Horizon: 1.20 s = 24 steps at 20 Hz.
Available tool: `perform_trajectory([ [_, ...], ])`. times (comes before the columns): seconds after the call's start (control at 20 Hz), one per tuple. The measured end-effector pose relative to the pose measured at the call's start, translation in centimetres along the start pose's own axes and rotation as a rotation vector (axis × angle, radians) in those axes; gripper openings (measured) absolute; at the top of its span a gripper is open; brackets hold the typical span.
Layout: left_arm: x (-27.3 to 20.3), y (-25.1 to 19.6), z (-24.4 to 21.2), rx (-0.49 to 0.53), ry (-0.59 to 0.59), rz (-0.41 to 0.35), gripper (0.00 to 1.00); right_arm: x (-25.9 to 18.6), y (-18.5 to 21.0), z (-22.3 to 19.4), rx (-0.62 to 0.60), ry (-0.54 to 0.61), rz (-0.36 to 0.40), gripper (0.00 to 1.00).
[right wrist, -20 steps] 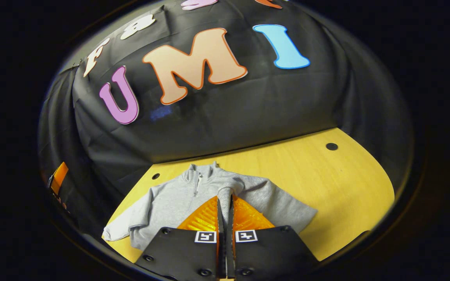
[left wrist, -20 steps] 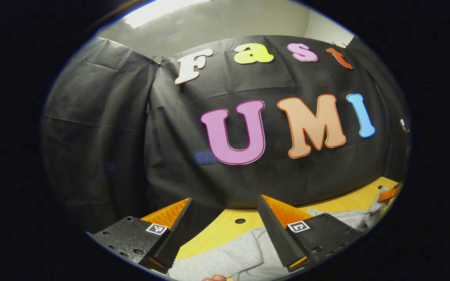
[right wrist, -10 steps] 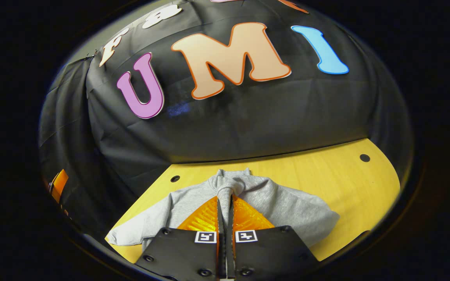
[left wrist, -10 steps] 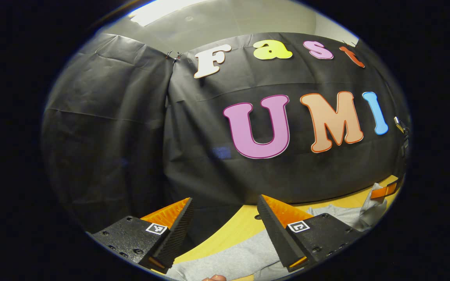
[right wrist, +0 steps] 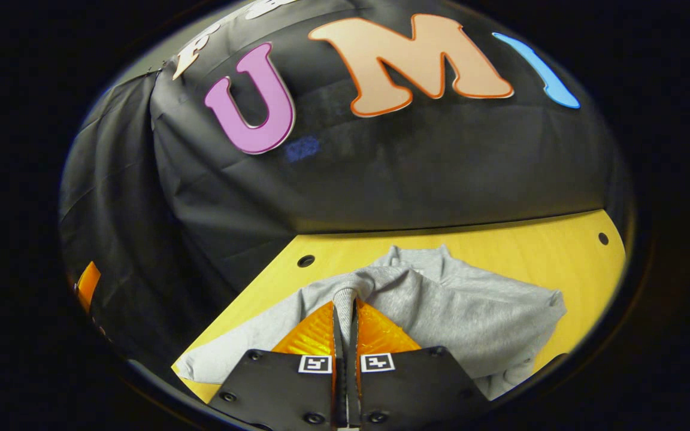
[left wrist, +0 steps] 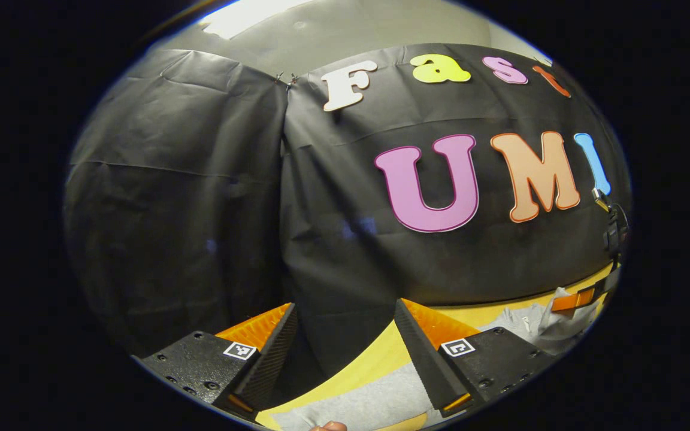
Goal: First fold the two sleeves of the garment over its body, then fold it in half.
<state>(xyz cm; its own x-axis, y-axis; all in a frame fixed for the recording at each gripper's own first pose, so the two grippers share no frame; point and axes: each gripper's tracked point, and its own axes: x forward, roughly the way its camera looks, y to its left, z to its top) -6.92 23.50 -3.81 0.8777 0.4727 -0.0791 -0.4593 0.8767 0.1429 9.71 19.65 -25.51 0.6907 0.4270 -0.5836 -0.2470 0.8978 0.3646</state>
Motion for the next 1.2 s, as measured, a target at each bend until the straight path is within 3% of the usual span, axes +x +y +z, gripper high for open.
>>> perform_trajectory([
  [0.4, 0.6, 2.9, -2.3, -0.006, 0.041, 0.048, 0.95, 5.9, 3.6, -8.9, -0.063, 0.222, 0.042, 0.03],
  [0.65, 0.9, 3.9, -4.1, -0.015, 0.085, 0.065, 0.95, 5.9, 3.4, -8.1, -0.025, 0.303, 0.038, 0.07],
  [0.75, 0.8, 4.1, -5.2, -0.014, 0.103, 0.072, 0.96, 5.6, 4.2, -7.6, 0.02, 0.331, 0.071, 0.07],
  [0.8, 0.8, 4.2, -5.5, -0.008, 0.107, 0.075, 0.96, 5.4, 4.7, -7.0, 0.021, 0.326, 0.08, 0.14],
  [0.95, 0.6, 4.1, -6.6, 0.015, 0.121, 0.072, 0.95, 5.2, 5.6, -6.6, -0.036, 0.264, 0.111, 0.85],
  [1.0, 0.5, 4.1, -7.3, 0.013, 0.134, 0.072, 0.95, 5.0, 5.6, -6.1, -0.066, 0.243, 0.113, 0.97],
  [1.1, 0.2, 4.2, -8.8, 0.002, 0.165, 0.073, 1.0, 4.2, 5.5, -5.0, -0.109, 0.196, 0.111, 0.95],
  [1.15, 0.2, 4.3, -9.5, -0.002, 0.185, 0.077, 0.95, 3.6, 5.3, -4.5, -0.12, 0.174, 0.11, 0.98],
  [1.2, 0.1, 4.3, -10.5, -0.005, 0.205, 0.077, 1.0, 3.0, 5.1, -4.1, -0.129, 0.155, 0.109, 0.98],
])
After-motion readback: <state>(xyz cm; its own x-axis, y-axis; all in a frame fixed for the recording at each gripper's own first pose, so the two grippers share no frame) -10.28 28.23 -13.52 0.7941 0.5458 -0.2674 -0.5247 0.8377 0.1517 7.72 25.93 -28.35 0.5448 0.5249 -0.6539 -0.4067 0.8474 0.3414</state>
